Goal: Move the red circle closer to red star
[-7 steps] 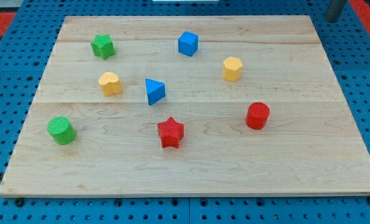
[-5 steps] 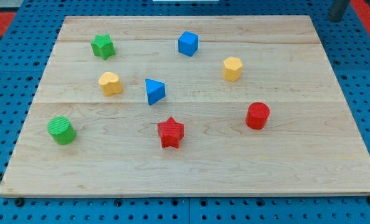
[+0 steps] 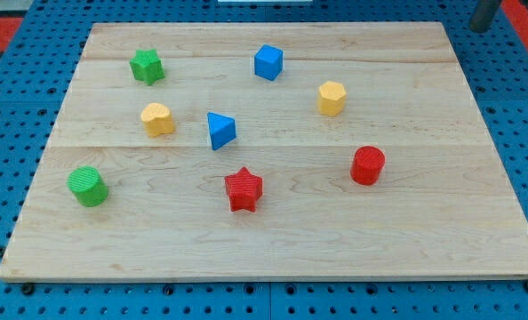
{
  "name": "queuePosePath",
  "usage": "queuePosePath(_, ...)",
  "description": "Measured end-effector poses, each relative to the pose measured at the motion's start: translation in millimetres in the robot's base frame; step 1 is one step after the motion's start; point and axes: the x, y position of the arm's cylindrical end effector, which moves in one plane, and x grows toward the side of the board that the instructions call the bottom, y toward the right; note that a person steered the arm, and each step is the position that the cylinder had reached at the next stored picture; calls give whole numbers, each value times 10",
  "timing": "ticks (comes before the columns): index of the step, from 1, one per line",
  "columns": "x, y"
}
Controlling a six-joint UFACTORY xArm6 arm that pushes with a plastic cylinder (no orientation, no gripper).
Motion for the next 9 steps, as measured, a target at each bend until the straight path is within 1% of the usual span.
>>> queuePosePath(3, 38, 5)
queuePosePath(4, 623, -129)
queuePosePath(5, 1162, -831)
queuePosePath(6, 1089, -1699)
queuePosePath(7, 1263, -1406)
queuePosePath(8, 2091, -998)
queuePosePath(9, 3011, -1084)
